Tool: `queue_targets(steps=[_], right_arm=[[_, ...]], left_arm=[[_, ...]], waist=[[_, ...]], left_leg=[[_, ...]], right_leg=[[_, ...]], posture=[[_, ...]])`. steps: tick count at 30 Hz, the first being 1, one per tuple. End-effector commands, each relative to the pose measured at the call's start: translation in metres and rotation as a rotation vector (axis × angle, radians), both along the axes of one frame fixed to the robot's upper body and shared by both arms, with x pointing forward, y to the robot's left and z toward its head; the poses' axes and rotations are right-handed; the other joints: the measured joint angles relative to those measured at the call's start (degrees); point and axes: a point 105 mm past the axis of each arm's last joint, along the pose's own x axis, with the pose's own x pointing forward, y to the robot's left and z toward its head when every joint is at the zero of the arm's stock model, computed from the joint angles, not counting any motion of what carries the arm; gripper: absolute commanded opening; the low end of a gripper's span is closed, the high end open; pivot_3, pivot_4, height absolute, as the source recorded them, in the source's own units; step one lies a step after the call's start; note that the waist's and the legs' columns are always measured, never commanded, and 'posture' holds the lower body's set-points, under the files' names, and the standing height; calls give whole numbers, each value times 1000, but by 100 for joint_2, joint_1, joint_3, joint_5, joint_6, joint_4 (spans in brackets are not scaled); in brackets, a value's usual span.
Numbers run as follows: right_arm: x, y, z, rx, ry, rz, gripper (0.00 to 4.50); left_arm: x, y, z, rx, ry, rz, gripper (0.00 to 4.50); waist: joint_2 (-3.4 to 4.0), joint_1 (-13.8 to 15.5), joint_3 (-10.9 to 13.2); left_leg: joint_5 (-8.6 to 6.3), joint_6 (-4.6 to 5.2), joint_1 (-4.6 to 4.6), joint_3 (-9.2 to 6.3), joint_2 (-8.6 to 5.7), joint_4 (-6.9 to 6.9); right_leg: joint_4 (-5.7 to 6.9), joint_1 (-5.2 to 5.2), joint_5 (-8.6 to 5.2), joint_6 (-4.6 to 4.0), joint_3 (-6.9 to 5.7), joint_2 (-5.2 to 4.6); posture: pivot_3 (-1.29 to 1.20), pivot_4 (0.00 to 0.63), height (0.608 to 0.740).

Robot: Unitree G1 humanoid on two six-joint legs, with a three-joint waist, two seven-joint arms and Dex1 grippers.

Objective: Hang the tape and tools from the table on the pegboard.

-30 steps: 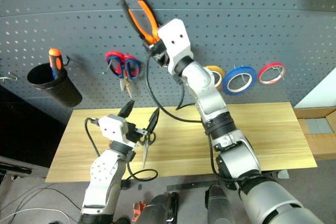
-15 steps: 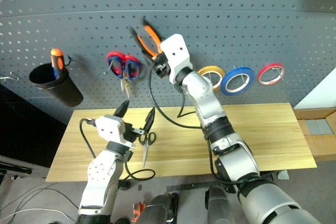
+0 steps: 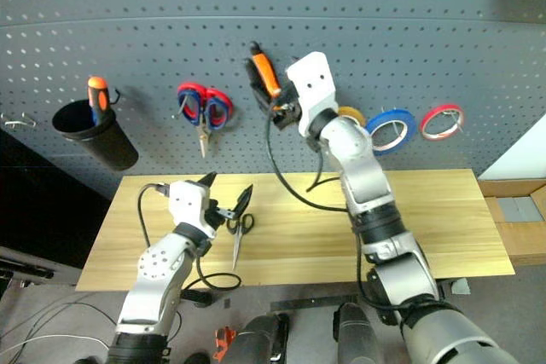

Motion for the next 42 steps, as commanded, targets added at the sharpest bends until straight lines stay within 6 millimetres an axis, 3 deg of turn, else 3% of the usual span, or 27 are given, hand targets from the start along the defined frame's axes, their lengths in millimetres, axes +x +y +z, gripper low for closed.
queue_targets(steps=[1,2,6,8,9,11,13,17,23,31,35,42], right_arm=[[-37,-10,9,-20,32,145,4454],[-44,-11,6,-36,59,173,4454],[-94,-16,-39,-112,350,472,4454],[-108,-15,-80,-266,461,505,4454],[-109,-17,-105,-345,521,477,4454],[-104,-20,-135,-430,577,402,4454],[-100,-20,-155,-486,581,343,4454],[-94,-13,-176,-464,597,290,4454],[-102,-7,-185,-485,611,311,4454],[-102,-12,-186,-493,628,302,4454],[-103,-13,-186,-490,636,300,4454],[-100,-13,-183,-457,657,291,4454]], left_arm=[[-3,8,-19,17,120,13,4500],[-4,9,-23,26,145,14,4500],[-5,19,-50,111,294,83,4500],[-5,17,-58,106,344,93,4500],[-5,15,-64,88,392,112,4500],[-6,12,-70,59,441,142,4500],[-9,11,-76,19,489,165,4500],[-23,4,-91,13,578,176,4500],[-39,5,-109,38,672,221,4500],[-33,1,-124,22,718,238,4500],[-28,13,-132,71,743,335,4500],[-39,19,-152,107,860,382,4500]], waist=[[0,-4,0],[0,-3,0],[-3,-19,-2],[-4,-34,-2],[-5,-37,-4],[-13,-47,-10],[-14,-82,-10],[-26,-116,-18],[-27,-95,-18],[-28,-95,-18],[-29,-95,-19],[-27,-108,-24]], left_leg=[[-3,4,0,2,0,-1],[-10,16,0,2,1,-1],[-12,19,3,-3,6,-2],[-12,20,4,1,6,-1],[-12,20,6,2,6,1],[-12,21,9,6,4,4],[-12,20,8,13,5,7],[-11,18,8,17,5,9],[-12,18,7,12,3,8],[-12,18,11,12,3,9],[-12,18,15,13,3,10],[-12,18,40,13,4,9]], right_leg=[[-1,0,0,0,2,0],[-1,0,0,0,2,0],[-2,8,-1,0,-4,-2],[-2,9,-1,1,-3,-2],[-2,12,-1,1,-4,-3],[-3,16,-2,3,-4,-6],[-3,15,-2,4,-1,-9],[-1,13,-2,4,1,-14],[-3,14,-2,4,-1,-15],[-7,21,-14,26,-1,-16],[-6,25,-14,26,-1,-17],[-8,54,-20,36,-2,-17]], posture=[[-82,204,740],[-82,204,740],[-110,213,740],[-114,211,740],[-116,211,740],[-117,215,740],[-120,217,740],[-119,225,740],[-115,235,740],[-135,249,740],[-141,252,740],[-147,256,740]])
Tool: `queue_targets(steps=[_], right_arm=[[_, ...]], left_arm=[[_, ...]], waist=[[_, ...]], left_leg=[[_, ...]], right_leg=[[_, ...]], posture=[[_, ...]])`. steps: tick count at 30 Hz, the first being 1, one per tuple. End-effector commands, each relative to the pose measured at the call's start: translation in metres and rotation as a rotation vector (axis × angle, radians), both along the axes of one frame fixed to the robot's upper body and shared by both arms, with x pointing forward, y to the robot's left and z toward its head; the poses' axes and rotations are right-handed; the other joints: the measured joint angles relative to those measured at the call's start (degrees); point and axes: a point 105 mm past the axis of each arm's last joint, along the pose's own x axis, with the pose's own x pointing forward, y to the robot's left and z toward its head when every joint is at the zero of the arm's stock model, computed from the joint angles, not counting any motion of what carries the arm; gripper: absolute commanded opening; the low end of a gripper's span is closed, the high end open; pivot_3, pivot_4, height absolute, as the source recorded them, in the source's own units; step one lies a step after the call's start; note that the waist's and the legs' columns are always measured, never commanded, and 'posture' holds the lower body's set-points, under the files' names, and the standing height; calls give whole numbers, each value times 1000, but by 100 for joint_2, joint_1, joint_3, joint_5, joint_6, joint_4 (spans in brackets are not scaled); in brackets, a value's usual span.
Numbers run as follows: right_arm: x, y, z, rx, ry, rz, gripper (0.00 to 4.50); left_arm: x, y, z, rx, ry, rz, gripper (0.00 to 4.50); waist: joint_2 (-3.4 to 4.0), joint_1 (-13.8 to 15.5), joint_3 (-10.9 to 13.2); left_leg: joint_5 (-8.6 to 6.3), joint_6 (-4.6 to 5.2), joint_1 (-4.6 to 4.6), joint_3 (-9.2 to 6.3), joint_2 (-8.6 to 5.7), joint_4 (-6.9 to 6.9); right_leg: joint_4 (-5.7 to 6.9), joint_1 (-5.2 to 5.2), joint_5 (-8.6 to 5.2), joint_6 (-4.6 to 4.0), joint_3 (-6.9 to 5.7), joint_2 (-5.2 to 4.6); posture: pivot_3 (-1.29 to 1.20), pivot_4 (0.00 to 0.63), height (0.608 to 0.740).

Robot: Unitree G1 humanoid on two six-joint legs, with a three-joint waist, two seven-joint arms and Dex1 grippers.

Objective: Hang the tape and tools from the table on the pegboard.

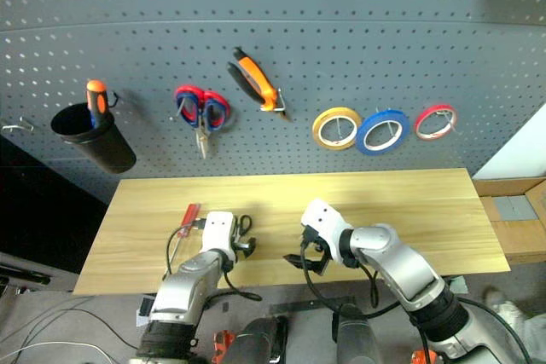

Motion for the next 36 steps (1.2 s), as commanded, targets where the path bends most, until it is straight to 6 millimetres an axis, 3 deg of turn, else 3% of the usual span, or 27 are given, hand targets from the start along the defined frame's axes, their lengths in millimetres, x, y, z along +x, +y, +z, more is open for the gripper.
queue_targets(steps=[1,5,15,19,21,25,28,30,35,36], right_arm=[[-1,2,12,37,-29,7,4489],[1,-1,12,32,-32,-4,4500],[8,-5,9,31,-28,-29,4500],[12,-3,11,39,-36,-25,4500],[14,0,20,49,-67,-3,4500],[5,14,60,192,-114,120,4500],[-6,21,84,276,-138,223,4500],[-16,28,96,319,-168,298,4500],[-28,41,121,404,-217,386,4500],[-27,43,122,408,-220,387,4500]], left_arm=[[-27,13,-36,57,180,43,4312],[-32,13,-38,42,208,57,3373],[-36,28,-41,21,243,144,108],[-28,29,-33,26,183,126,104],[-16,26,-14,25,48,79,104],[1,12,39,-17,-271,-40,104],[-5,1,80,20,-503,-160,104],[-14,-3,97,12,-591,-183,104],[-29,13,150,21,-924,-62,104],[-31,8,160,45,-986,-105,104]], waist=[[0,-5,0],[1,-36,-1],[15,-54,-19],[26,-49,-34],[26,-52,-34],[19,-21,-30],[16,50,-28],[15,114,-30],[16,138,-31],[15,145,-32]], left_leg=[[0,0,10,-1,0,-1],[-3,1,66,-4,2,-9],[-4,0,74,-2,5,-12],[-4,-1,74,-2,5,-13],[-4,-1,73,-2,5,-14],[-7,-5,57,-5,6,-18],[-6,-6,2,-31,7,-13],[-5,-6,-33,-30,4,-10],[-14,-7,-44,-32,6,-23],[-14,-7,-47,-34,6,-23]], right_leg=[[-2,12,-1,1,-1,0],[-13,69,-17,23,-2,-1],[-12,72,-18,26,-2,-1],[-12,72,-18,26,-2,-1],[-12,70,-18,26,-1,-1],[-19,56,-19,26,-3,-1],[-34,22,-16,23,-5,-1],[-36,-16,-1,-1,-2,-2],[-60,-25,5,-12,-5,-1],[-61,-26,6,-14,-7,-1]], posture=[[-148,255,740],[-147,256,740],[-135,249,740],[-121,239,740],[-111,237,740],[-95,226,740],[-79,222,740],[-75,216,740],[-49,200,740],[-45,199,740]])
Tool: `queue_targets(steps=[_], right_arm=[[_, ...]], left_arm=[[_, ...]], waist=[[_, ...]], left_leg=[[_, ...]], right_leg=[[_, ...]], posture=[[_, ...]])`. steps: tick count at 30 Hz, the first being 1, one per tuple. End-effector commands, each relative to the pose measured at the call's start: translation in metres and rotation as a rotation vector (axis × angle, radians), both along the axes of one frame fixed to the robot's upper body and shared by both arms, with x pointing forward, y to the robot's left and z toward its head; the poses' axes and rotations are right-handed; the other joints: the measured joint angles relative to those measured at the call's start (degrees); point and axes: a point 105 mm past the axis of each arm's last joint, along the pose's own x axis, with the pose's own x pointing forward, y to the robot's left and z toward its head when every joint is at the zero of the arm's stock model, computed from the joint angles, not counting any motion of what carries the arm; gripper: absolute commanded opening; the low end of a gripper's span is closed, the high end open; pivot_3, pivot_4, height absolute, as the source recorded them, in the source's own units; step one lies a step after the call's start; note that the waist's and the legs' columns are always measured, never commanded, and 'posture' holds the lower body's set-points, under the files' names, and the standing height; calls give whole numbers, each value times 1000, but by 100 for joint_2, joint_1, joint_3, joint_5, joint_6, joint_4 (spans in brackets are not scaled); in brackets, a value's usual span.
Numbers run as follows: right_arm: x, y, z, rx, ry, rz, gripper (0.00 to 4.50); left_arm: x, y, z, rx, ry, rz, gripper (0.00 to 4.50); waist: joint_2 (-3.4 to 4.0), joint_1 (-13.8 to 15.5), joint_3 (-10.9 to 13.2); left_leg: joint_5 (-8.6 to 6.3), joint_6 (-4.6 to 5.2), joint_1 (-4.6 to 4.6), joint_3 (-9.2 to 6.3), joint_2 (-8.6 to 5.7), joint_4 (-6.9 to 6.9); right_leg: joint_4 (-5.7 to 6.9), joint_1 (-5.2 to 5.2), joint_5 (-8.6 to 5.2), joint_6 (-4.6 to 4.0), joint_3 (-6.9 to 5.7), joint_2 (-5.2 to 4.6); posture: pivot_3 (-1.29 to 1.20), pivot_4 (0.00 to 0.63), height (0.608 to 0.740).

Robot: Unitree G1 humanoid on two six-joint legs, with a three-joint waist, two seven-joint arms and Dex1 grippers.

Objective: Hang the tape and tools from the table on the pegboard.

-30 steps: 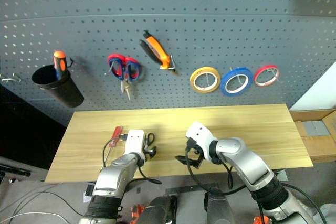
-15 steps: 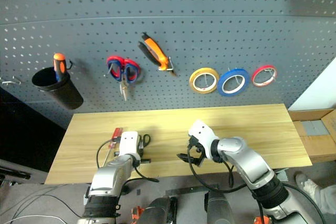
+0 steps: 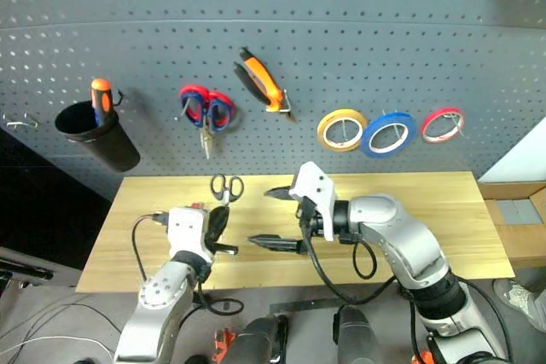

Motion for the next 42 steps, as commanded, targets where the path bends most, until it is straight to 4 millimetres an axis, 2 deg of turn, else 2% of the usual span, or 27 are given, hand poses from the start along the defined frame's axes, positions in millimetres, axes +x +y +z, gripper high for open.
queue_targets(steps=[1,4,6,14,17,21,29,38,42], right_arm=[[-6,7,23,66,-66,51,4500],[-5,12,19,63,-63,68,4500],[-5,15,16,55,-68,76,4500],[-1,21,20,73,-106,83,4500],[8,21,35,135,-136,40,4500],[23,20,60,237,-179,-51,4500],[31,19,79,278,-230,-108,4500],[39,18,80,253,-251,-159,4500],[39,19,81,256,-252,-156,4500]], left_arm=[[-7,0,56,41,-292,-6,104],[-3,-6,82,58,-378,-20,104],[-2,-8,91,84,-418,-39,104],[-1,3,95,126,-433,-21,104],[5,2,98,114,-443,-2,104],[17,8,93,115,-432,43,104],[30,5,86,71,-397,31,104],[40,7,79,64,-346,60,104],[54,12,75,58,-290,108,104]], waist=[[-1,18,-1],[-2,60,-3],[-8,99,-7],[-12,132,-13],[-14,148,-17],[-13,144,-44],[-18,129,-62],[-20,113,-73],[-20,111,-73]], left_leg=[[0,0,0,-1,1,1],[1,0,1,-2,0,4],[2,1,1,-2,-1,9],[2,0,3,7,1,4],[2,0,3,6,1,7],[7,-7,7,9,1,10],[19,-29,6,9,3,8],[18,-27,9,15,2,14],[17,-27,10,17,2,14]], right_leg=[[-1,0,1,-2,-2,1],[0,4,2,-1,-6,3],[-1,7,3,7,-13,6],[0,-5,14,-5,-8,18],[0,-2,17,-7,-9,19],[1,-2,29,-8,-1,32],[11,-10,35,-15,2,52],[32,-14,35,-15,9,53],[44,-20,35,-16,10,53]], posture=[[-38,195,740],[-28,192,740],[-23,189,740],[-8,180,740],[-9,176,740],[-25,171,740],[-41,167,740],[-45,170,740],[-41,175,740]])
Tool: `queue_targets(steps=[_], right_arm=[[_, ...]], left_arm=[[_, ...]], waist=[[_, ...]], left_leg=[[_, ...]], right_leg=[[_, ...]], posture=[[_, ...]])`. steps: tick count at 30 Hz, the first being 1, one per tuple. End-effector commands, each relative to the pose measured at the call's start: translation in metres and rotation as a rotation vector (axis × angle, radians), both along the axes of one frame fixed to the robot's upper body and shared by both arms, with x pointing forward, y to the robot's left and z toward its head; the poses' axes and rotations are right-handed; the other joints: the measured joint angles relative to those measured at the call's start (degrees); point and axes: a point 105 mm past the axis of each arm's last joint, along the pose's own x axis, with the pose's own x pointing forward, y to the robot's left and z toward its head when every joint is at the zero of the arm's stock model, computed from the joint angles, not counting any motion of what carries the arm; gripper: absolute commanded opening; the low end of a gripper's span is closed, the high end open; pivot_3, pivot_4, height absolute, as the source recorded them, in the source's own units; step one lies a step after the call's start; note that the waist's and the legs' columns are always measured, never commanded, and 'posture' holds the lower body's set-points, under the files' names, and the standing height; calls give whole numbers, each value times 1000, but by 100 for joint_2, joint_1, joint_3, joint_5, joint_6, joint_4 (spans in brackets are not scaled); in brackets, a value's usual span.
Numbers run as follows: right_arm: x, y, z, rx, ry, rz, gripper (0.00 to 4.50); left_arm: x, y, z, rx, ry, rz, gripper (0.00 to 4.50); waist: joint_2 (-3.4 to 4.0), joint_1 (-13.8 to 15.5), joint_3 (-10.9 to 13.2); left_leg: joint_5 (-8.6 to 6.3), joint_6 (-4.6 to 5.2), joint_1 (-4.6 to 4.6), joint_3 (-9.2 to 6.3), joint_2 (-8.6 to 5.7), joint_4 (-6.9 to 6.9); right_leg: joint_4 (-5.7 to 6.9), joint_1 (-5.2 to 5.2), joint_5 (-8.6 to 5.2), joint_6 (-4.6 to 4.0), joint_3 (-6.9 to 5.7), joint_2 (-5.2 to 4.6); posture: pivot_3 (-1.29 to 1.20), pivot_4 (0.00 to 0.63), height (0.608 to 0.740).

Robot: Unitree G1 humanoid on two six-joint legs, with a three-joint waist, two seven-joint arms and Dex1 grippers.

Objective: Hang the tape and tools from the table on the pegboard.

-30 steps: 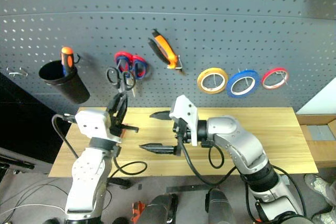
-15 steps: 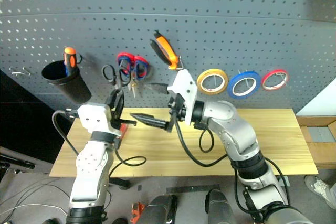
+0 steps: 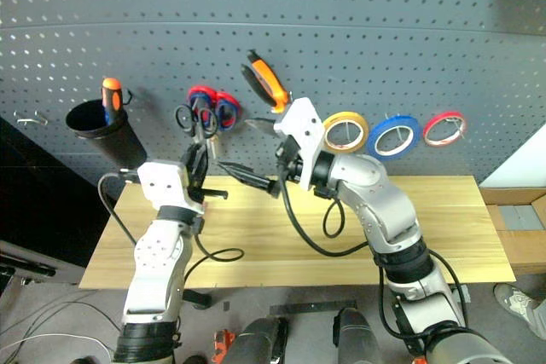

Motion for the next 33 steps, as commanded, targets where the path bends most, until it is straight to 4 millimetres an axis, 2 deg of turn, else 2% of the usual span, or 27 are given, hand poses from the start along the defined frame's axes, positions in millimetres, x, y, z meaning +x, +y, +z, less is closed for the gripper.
queue_targets(steps=[1,4,7,10,14,18,21,23,27,29,33], right_arm=[[-6,2,17,31,-68,22,4500],[-6,3,17,29,-69,22,4500],[-6,3,17,25,-69,22,4500],[-7,3,16,20,-70,20,4500],[-7,1,15,15,-68,18,4500],[-13,0,8,-8,-46,54,4500],[-34,0,-17,-113,26,186,4500],[-38,0,-28,-149,64,209,4500],[-26,7,-45,-207,55,117,4500],[-26,10,-47,-203,63,109,4500],[-28,14,-52,-213,72,106,4500]], left_arm=[[12,5,8,-27,6,45,104],[23,4,8,-16,33,28,104],[32,-1,6,-55,82,-38,1085],[35,3,8,-62,79,-12,2091],[35,18,-12,-97,165,63,3428],[26,32,-45,-161,322,74,3428],[13,49,-81,-175,525,81,3428],[5,60,-106,-163,694,76,3428],[5,78,-106,-120,750,66,3428],[5,86,-104,-150,787,47,3428],[8,108,-109,-96,857,80,3428]], waist=[[0,-1,0],[-4,-2,-5],[-4,-14,-6],[-4,-41,-6],[-4,-95,-6],[-4,-137,-6],[-4,-139,-6],[-4,-139,-6],[-5,-132,-7],[-7,-126,-7],[-8,-119,-8]], left_leg=[[-1,1,0,0,0,2],[-8,15,2,2,-1,8],[-2,3,3,4,-1,7],[2,-4,2,6,-1,7],[2,-3,3,6,-1,6],[2,-3,4,7,0,6],[1,-1,4,6,0,5],[-10,18,3,5,1,4],[-10,18,10,3,1,9],[-9,16,13,2,0,10],[-8,12,11,-1,0,8]], right_leg=[[1,0,0,0,0,0],[7,1,0,0,1,0],[10,0,0,0,3,0],[10,-2,0,0,5,0],[10,-2,0,0,5,0],[11,-3,0,0,7,0],[12,-4,0,0,5,0],[12,-5,-1,0,5,1],[16,1,-1,1,4,1],[16,3,-1,0,3,0],[15,-1,-1,0,2,0]], posture=[[-41,175,740],[-42,173,740],[-47,175,740],[-51,176,740],[-53,181,740],[-51,187,740],[-46,190,740],[-39,188,740],[-31,186,740],[-28,192,740],[-31,195,740]])
